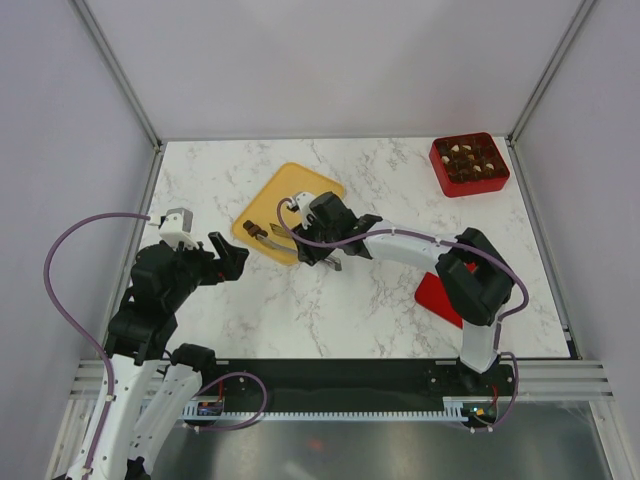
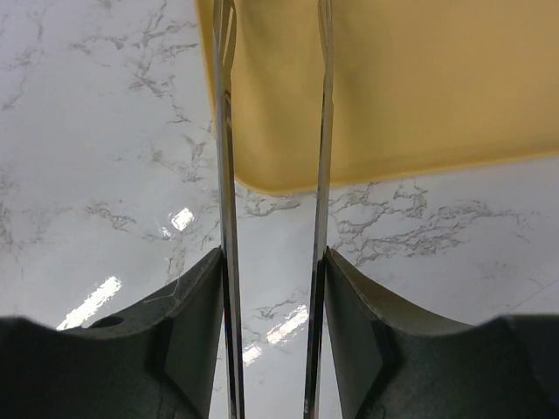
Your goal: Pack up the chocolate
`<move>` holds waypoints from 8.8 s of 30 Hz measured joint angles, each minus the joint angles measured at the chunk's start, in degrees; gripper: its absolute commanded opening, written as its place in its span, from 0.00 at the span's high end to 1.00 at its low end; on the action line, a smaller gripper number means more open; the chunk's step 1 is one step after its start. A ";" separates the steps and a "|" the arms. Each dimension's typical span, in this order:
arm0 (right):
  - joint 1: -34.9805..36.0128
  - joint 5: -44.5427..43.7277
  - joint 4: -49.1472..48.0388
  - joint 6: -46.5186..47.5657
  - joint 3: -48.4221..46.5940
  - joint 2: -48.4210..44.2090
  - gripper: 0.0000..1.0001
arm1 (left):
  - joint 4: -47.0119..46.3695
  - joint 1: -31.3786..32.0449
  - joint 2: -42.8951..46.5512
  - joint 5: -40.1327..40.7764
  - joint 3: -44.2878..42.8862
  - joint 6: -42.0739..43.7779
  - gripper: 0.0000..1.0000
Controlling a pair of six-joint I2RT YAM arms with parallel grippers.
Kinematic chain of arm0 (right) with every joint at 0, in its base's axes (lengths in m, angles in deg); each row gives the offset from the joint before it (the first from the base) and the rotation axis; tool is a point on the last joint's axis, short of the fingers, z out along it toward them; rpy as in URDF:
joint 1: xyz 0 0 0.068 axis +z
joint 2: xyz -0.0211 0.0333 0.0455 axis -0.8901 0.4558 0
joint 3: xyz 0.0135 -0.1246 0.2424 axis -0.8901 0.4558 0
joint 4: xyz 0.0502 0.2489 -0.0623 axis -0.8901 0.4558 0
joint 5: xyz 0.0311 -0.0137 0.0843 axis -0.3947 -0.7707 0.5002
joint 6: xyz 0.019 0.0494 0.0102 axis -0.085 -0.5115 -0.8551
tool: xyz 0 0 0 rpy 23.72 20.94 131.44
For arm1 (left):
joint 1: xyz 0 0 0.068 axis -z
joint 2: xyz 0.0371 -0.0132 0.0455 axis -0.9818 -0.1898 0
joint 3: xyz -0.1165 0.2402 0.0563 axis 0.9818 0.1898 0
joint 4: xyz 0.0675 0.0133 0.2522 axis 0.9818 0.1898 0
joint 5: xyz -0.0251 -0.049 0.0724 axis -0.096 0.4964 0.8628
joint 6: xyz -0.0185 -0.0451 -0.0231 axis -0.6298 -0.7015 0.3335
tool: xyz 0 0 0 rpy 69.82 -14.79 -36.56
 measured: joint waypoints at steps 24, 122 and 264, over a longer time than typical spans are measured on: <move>2.01 -4.17 -0.72 1.51 -4.72 5.64 0.53 | -0.02 0.00 0.11 0.00 0.00 0.00 0.00; -51.80 -10.03 11.13 -9.75 -4.33 -4.68 0.52 | 0.00 0.00 -0.31 0.00 0.00 0.00 0.00; -50.34 -13.86 14.51 -10.75 2.86 -15.28 0.57 | -0.02 0.00 -0.07 0.04 0.00 0.00 0.00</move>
